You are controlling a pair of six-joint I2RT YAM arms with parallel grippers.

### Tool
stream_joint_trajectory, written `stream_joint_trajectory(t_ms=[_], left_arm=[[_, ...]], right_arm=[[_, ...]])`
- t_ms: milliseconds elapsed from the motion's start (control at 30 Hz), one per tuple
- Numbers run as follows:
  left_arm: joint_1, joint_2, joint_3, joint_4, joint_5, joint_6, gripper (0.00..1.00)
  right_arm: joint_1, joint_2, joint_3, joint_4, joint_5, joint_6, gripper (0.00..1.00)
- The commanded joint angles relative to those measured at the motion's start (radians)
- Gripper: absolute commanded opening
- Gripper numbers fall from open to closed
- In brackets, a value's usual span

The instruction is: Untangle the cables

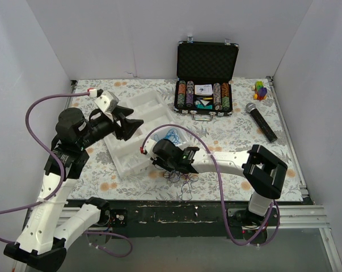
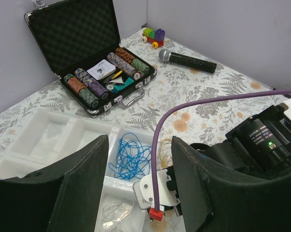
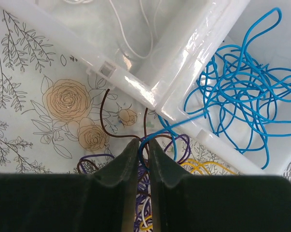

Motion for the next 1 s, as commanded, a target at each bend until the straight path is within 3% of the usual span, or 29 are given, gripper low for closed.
stream_joint_trajectory(t_ms=[0, 133, 333, 633, 967], left_arm=[[0.006, -0.024, -0.005, -0.015, -0.032, 0.004, 0.54], [0.006, -0.030, -0.024, -0.014, -0.017, 0.015, 0.54], [0.006, -0.033, -0.037, -0.015, -0.006, 0.027, 0.54], [0.006, -0.042, -0.068, 0.000, 0.006, 0.029, 0.54], [0.006, -0.062, -0.068, 0.020, -0.009, 0.035, 0.55]], right_arm=[[0.001, -0.023, 0.034, 0.057, 0.018, 0.006, 0.14], [0.001, -0.055, 0.037, 0.054, 0.026, 0.006, 0.01], [-0.009, -0.109, 0.058, 0.036, 0.038, 0.011, 0.01], [-0.091, -0.187, 0.120, 0.039, -0.074, 0.039, 0.01], [-0.252, -0.061, 0.172, 0.082, -0.182, 0.091, 0.01]])
